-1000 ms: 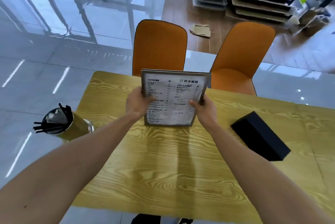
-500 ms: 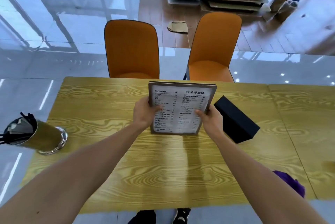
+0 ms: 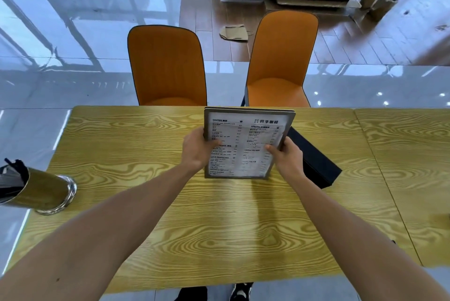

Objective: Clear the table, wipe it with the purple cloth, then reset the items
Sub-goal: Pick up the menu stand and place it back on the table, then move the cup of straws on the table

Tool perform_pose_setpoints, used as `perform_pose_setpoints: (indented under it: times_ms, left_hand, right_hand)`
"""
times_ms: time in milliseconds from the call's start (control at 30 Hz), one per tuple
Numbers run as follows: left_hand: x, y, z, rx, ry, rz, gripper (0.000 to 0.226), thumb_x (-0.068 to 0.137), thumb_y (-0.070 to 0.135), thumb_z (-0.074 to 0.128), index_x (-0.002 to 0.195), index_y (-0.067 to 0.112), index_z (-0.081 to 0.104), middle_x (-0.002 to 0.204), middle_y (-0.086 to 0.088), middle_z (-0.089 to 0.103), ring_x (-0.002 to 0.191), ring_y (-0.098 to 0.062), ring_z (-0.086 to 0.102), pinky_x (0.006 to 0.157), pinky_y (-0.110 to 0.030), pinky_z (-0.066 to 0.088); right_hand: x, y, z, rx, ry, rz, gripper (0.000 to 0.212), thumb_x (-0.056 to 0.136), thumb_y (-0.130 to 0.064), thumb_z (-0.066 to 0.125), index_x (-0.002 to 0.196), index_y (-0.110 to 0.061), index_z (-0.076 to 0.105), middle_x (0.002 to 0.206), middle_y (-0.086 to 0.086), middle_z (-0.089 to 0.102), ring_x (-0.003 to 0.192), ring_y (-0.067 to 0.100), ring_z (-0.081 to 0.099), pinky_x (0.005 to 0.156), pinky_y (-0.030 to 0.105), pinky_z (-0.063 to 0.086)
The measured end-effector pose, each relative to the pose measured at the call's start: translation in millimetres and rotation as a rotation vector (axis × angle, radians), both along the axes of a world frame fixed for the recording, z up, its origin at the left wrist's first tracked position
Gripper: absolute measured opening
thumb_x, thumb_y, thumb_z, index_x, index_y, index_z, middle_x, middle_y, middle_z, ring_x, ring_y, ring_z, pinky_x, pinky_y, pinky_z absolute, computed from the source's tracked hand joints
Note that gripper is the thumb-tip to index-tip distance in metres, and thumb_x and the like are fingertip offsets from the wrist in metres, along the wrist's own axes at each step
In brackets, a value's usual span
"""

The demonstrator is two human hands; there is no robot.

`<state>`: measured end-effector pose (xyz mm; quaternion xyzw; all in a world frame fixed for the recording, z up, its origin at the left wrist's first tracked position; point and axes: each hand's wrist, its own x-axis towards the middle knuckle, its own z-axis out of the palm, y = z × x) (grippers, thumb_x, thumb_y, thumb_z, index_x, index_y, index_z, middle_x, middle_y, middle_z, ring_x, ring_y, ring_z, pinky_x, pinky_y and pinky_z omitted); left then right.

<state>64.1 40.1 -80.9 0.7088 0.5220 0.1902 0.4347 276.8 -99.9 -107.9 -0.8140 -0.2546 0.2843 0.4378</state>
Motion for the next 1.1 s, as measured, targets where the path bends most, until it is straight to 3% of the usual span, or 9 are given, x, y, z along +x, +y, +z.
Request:
perform_pose_setpoints:
  times_ms: [233,367,567,700,867,967,1100]
  left_hand:
    - [7,7,-3,0.023,0.021,-0.012,0.027,0.086,0.023,0.076,0.111,0.013,0.072,0.111,0.0,0.075,0.099,-0.018,0.069,0.078,-0.026,0.051]
    - [7,9,-7,0.035,0.019,-0.031,0.028,0.085,0.026,0.077,0.11,0.014,0.071,0.11,0.001,0.075,0.098,-0.017,0.07,0.081,-0.031,0.057]
    - [-6,10,-12,0.048,0.085,-0.02,0.024,0.085,0.034,0.077,0.097,0.015,0.068,0.096,0.003,0.069,0.089,-0.016,0.064,0.076,-0.034,0.055]
    - [-34,9,-10,0.092,0.116,0.008,0.032,0.084,0.044,0.076,0.097,0.016,0.065,0.092,0.004,0.066,0.086,-0.014,0.062,0.073,-0.032,0.052]
    - [-98,18,0,0.09,0.1,0.114,0.031,0.089,0.047,0.07,0.098,0.018,0.065,0.094,0.004,0.067,0.089,-0.015,0.064,0.079,-0.039,0.055]
    - [-148,22,11,0.125,0.056,0.236,0.033,0.087,0.049,0.071,0.101,0.02,0.065,0.095,0.005,0.066,0.089,-0.013,0.062,0.08,-0.039,0.055]
    - [-223,28,30,0.29,-0.007,0.413,0.042,0.081,0.048,0.077,0.112,0.021,0.065,0.104,0.007,0.065,0.096,-0.009,0.061,0.083,-0.036,0.056]
  right_hand:
    - [5,6,-3,0.0,-0.009,-0.01,0.023,0.09,-0.025,0.075,0.111,-0.019,0.067,0.107,-0.011,0.072,0.099,0.01,0.068,0.082,0.031,0.056]
    - [8,8,-6,-0.035,-0.032,-0.003,0.024,0.091,-0.029,0.075,0.11,-0.02,0.064,0.108,-0.009,0.072,0.099,0.011,0.068,0.082,0.033,0.058]
    - [-20,-2,4,-0.178,-0.058,-0.136,0.045,0.094,-0.039,0.07,0.122,-0.012,0.048,0.097,-0.004,0.063,0.088,0.017,0.066,0.068,0.034,0.052]
    - [-63,-13,1,-0.341,-0.113,-0.178,0.034,0.096,-0.04,0.064,0.107,-0.015,0.043,0.095,0.002,0.061,0.079,0.022,0.063,0.066,0.04,0.051]
    - [-134,21,7,-0.132,-0.019,0.191,0.027,0.096,-0.028,0.067,0.079,-0.013,0.053,0.069,0.002,0.054,0.06,0.017,0.05,0.061,0.035,0.042]
    - [-179,59,17,-0.088,0.007,0.472,0.024,0.092,-0.04,0.071,0.1,-0.019,0.064,0.087,-0.002,0.065,0.076,0.013,0.062,0.068,0.034,0.053]
    - [-245,112,32,-0.064,0.055,0.747,0.058,0.087,-0.045,0.077,0.136,-0.024,0.055,0.119,-0.004,0.061,0.103,0.013,0.063,0.076,0.025,0.051]
